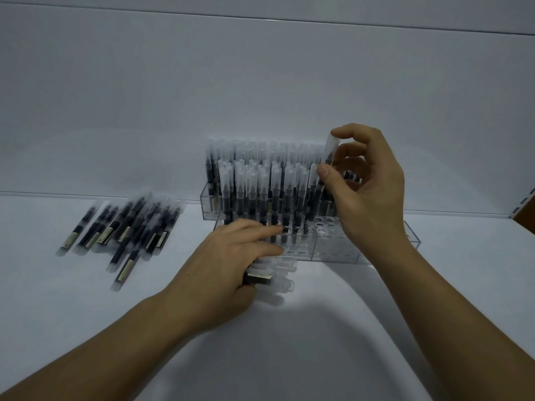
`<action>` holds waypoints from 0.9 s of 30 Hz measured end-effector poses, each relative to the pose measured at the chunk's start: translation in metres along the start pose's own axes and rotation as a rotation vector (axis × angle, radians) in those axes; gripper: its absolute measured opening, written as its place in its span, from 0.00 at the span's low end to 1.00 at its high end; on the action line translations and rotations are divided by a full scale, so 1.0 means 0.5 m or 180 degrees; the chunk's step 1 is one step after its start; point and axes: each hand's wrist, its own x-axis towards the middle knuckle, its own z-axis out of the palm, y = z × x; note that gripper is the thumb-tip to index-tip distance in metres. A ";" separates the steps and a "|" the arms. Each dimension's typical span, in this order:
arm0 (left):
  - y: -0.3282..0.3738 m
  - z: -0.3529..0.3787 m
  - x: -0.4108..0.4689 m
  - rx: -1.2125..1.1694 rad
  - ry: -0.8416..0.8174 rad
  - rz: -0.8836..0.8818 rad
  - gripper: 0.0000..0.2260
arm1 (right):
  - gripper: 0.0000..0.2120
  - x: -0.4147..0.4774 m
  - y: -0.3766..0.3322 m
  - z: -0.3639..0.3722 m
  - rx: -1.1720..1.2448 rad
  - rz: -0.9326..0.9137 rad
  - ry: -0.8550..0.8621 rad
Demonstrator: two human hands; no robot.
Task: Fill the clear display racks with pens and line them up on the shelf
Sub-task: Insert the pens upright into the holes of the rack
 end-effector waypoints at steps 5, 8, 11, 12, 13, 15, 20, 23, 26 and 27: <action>-0.003 0.003 -0.002 -0.0051 0.0102 0.0054 0.27 | 0.14 -0.003 0.010 0.002 -0.0297 -0.0153 -0.0135; 0.001 0.001 -0.001 -0.0165 0.0370 0.0088 0.23 | 0.09 -0.005 0.016 0.006 -0.0600 -0.0331 -0.0203; 0.007 -0.010 -0.001 -0.0524 0.0719 0.0010 0.16 | 0.08 -0.006 0.016 0.009 -0.0618 -0.0303 -0.0158; 0.008 -0.011 -0.002 -0.0640 0.0783 -0.0014 0.15 | 0.09 -0.005 0.016 0.009 -0.0605 -0.0278 -0.0132; 0.007 -0.011 -0.003 -0.0713 0.0826 -0.0057 0.14 | 0.09 -0.005 0.016 0.009 -0.0595 -0.0257 -0.0104; 0.002 -0.008 -0.004 -0.0792 0.0817 -0.0156 0.13 | 0.09 -0.006 0.017 0.010 -0.0640 -0.0250 -0.0057; 0.003 -0.001 -0.004 -0.1290 0.0723 -0.0493 0.17 | 0.09 -0.009 0.029 0.012 -0.0989 -0.0283 -0.0140; 0.011 -0.008 0.001 -0.1964 0.0709 -0.0649 0.09 | 0.07 -0.009 0.025 0.010 -0.1046 -0.0331 -0.0084; 0.002 -0.010 0.002 -0.3276 0.0343 -0.0747 0.09 | 0.07 -0.011 0.007 0.012 -0.0970 -0.0459 0.0122; 0.000 -0.008 0.002 -0.3634 0.0280 -0.0772 0.11 | 0.07 -0.013 0.000 0.014 -0.0919 -0.0513 0.0132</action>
